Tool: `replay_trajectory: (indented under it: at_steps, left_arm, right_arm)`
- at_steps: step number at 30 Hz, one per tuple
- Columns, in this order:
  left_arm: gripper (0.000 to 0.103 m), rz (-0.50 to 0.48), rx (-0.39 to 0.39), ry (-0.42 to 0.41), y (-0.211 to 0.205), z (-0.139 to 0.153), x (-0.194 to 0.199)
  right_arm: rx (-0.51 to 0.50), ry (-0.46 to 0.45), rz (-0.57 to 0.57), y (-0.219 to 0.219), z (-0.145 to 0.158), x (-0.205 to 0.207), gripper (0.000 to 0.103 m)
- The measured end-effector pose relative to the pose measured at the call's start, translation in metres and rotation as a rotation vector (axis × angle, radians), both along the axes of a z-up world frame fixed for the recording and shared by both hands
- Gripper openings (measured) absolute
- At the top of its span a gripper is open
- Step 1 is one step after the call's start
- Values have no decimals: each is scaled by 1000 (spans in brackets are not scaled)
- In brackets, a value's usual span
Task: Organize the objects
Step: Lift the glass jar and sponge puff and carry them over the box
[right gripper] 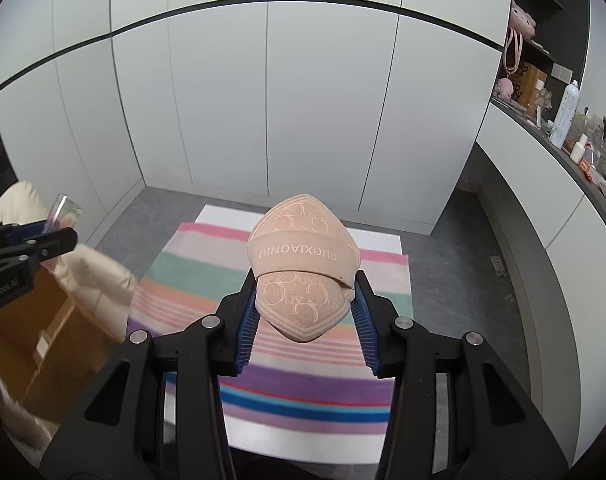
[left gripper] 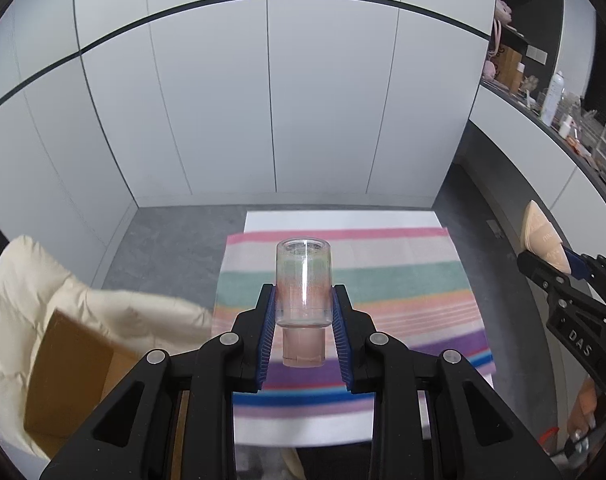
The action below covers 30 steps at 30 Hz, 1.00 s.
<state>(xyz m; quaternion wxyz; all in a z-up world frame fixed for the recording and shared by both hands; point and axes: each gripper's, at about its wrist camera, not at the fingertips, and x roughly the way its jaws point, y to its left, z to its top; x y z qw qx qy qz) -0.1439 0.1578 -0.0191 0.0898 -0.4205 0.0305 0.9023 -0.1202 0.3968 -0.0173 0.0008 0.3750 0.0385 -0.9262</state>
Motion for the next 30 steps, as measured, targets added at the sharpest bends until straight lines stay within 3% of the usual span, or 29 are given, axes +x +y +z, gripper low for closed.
replay_trajectory:
  at_steps: [3, 8, 15, 21, 30]
  left_arm:
    - [28, 15, 29, 15, -10, 4, 35]
    - [28, 41, 13, 27, -27, 8, 85]
    - [28, 62, -45, -18, -45, -17, 134]
    - [28, 60, -59, -77, -50, -39, 145]
    - [28, 55, -49, -83, -57, -39, 144]
  right_arm:
    - [7, 0, 19, -2, -4, 26, 45]
    - [10, -17, 42, -4, -11, 70, 45]
    - [-62, -57, 7, 9, -25, 137, 46]
    - [-52, -105, -45, 27, -38, 169, 46]
    - [-55, -113, -68, 34, -41, 173, 46]
